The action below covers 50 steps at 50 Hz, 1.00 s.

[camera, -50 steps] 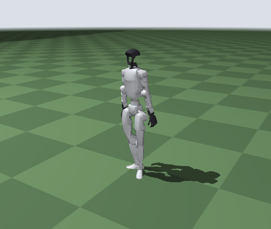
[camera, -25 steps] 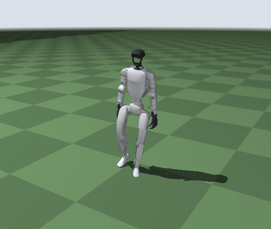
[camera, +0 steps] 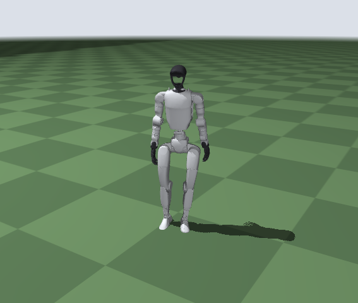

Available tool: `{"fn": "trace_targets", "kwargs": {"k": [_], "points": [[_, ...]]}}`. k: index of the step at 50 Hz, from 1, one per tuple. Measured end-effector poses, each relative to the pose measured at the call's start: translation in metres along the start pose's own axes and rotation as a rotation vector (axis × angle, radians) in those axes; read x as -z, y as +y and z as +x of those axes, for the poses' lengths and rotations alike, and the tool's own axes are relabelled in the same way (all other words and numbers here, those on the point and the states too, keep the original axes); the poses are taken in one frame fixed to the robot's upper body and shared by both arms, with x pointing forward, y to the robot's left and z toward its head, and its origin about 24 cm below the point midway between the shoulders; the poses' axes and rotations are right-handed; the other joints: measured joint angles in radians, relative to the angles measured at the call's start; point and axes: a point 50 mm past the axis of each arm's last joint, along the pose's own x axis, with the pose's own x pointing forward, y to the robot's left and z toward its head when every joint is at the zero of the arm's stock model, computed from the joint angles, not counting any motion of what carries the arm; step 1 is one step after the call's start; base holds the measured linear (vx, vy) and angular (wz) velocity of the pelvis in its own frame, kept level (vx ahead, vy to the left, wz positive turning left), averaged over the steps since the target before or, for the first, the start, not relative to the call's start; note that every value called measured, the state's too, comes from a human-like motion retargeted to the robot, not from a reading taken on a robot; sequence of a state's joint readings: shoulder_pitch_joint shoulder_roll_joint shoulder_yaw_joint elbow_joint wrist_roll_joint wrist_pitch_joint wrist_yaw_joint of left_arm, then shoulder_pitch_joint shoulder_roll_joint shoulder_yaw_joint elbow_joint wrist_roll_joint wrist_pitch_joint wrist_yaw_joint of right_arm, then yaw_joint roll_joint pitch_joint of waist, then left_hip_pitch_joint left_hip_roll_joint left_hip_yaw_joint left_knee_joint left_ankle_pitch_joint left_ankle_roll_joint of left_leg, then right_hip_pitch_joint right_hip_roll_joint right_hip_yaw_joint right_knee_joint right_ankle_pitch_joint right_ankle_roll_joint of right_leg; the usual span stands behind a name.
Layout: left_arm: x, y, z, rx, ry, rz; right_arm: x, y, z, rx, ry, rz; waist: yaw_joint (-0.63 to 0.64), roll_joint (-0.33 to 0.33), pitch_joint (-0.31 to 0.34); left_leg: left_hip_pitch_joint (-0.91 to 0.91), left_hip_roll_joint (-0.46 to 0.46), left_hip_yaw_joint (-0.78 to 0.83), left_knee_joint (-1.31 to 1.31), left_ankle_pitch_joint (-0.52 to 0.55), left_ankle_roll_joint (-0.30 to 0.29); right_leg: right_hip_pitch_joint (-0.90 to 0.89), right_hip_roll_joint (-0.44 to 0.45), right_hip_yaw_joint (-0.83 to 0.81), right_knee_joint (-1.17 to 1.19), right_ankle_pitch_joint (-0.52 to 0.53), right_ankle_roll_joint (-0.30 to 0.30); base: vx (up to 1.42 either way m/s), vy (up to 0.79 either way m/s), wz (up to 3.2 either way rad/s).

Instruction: In place motions

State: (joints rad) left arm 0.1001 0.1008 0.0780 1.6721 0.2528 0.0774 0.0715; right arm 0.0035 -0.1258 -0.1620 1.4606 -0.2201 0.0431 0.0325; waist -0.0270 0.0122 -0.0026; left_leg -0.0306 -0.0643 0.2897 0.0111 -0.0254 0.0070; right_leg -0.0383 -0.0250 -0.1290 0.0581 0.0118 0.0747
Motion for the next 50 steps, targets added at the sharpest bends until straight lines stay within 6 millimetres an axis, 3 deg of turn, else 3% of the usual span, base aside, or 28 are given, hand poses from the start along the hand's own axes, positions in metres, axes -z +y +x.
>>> {"fn": "trace_targets", "kwargs": {"k": [4,11,15,17,20,23,27,30,32,35,40,45,50], "points": [[-0.010,0.000,0.000,0.002,-0.046,-0.014,0.006,0.000,0.000,0.002,0.024,-0.019,-0.002,0.001,-0.005,0.004,0.012,0.022,0.018,-0.022,-0.008,-0.002,0.011,0.029,0.009,0.001,-0.008,0.05,-0.12,-0.15],[-0.044,0.002,-0.005,0.012,-0.177,-0.024,0.014,-0.006,-0.001,0.005,0.063,-0.031,-0.042,-0.015,0.015,-0.039,0.047,0.080,0.196,-0.079,-0.017,-0.013,-0.005,0.091,0.041,0.008,0.003,0.01,-0.11,-0.21],[-0.058,0.001,-0.008,0.020,-0.235,0.000,0.016,-0.013,-0.002,0.021,0.081,-0.036,-0.074,-0.018,0.023,-0.098,0.052,0.049,0.323,-0.092,0.028,-0.026,-0.026,0.145,0.052,0.020,0.021,0.03,0.00,-0.85],[-0.063,0.000,-0.009,0.017,-0.260,0.017,0.017,-0.018,-0.002,0.039,0.091,-0.033,-0.074,-0.012,0.024,-0.112,0.027,-0.046,0.302,-0.111,0.053,-0.038,-0.021,0.191,0.055,0.027,0.029,0.04,0.07,-1.54],[-0.069,0.001,-0.010,0.003,-0.302,0.044,0.021,-0.022,-0.003,0.064,0.102,-0.010,-0.027,-0.017,0.039,-0.127,-0.081,-0.371,0.254,-0.093,0.080,-0.054,-0.014,0.294,0.061,0.040,0.036,0.05,0.11,-2.41],[-0.077,0.004,-0.012,-0.018,-0.342,0.047,0.020,-0.025,-0.003,0.053,0.098,0.014,0.055,-0.033,0.080,-0.106,-0.176,-0.668,0.197,-0.003,0.054,-0.078,-0.006,0.425,0.078,0.058,0.053,0.00,0.13,-3.03],[-0.088,0.005,-0.016,-0.011,-0.369,0.018,-0.004,-0.031,-0.003,0.051,0.034,0.009,0.038,-0.025,0.135,-0.044,-0.066,-0.252,0.102,-0.031,0.104,-0.108,0.010,0.483,0.086,0.067,0.056,-0.16,0.13,-2.03],[-0.075,0.006,-0.012,0.014,-0.314,0.021,-0.018,-0.030,-0.002,0.067,-0.034,-0.018,-0.048,0.011,0.138,-0.009,-0.047,-0.231,0.047,-0.015,0.110,-0.138,0.046,0.506,0.104,0.043,0.020,-0.02,0.13,-1.84],[-0.064,0.012,-0.009,0.016,-0.262,0.053,-0.025,-0.024,-0.002,0.064,-0.073,-0.024,-0.066,0.028,0.135,0.006,-0.006,-0.092,0.020,-0.015,0.108,-0.177,0.042,0.412,0.125,0.008,-0.040,0.00,0.03,-2.92],[-0.051,0.024,-0.006,-0.025,-0.204,0.124,-0.029,-0.018,-0.002,0.049,-0.100,0.004,-0.075,0.032,0.137,0.049,0.000,0.033,-0.022,-0.035,0.131,-0.217,-0.019,0.134,0.141,-0.050,-0.103,-0.04,-0.04,-3.16],[-0.016,0.028,0.001,-0.072,-0.107,0.120,-0.016,-0.014,-0.001,0.011,-0.034,-0.047,-0.043,0.012,0.118,0.099,-0.003,0.268,-0.029,-0.114,0.162,-0.237,-0.072,-0.124,0.141,-0.088,-0.067,0.11,-0.21,-3.61],[0.005,0.004,0.004,-0.032,-0.067,0.039,-0.001,-0.028,-0.002,0.084,0.048,0.041,-0.085,0.055,0.067,0.132,0.029,0.476,-0.024,-0.193,0.144,-0.204,-0.127,-0.557,0.159,-0.108,-0.099,0.18,-0.22,-3.20],[-0.001,-0.014,0.002,-0.015,-0.103,-0.007,0.010,-0.040,-0.006,0.106,0.122,0.320,-0.107,0.092,0.025,0.166,0.046,0.672,0.002,-0.253,0.085,-0.146,-0.112,-0.832,0.110,-0.063,-0.113,0.27,-0.25,-2.80]]}}
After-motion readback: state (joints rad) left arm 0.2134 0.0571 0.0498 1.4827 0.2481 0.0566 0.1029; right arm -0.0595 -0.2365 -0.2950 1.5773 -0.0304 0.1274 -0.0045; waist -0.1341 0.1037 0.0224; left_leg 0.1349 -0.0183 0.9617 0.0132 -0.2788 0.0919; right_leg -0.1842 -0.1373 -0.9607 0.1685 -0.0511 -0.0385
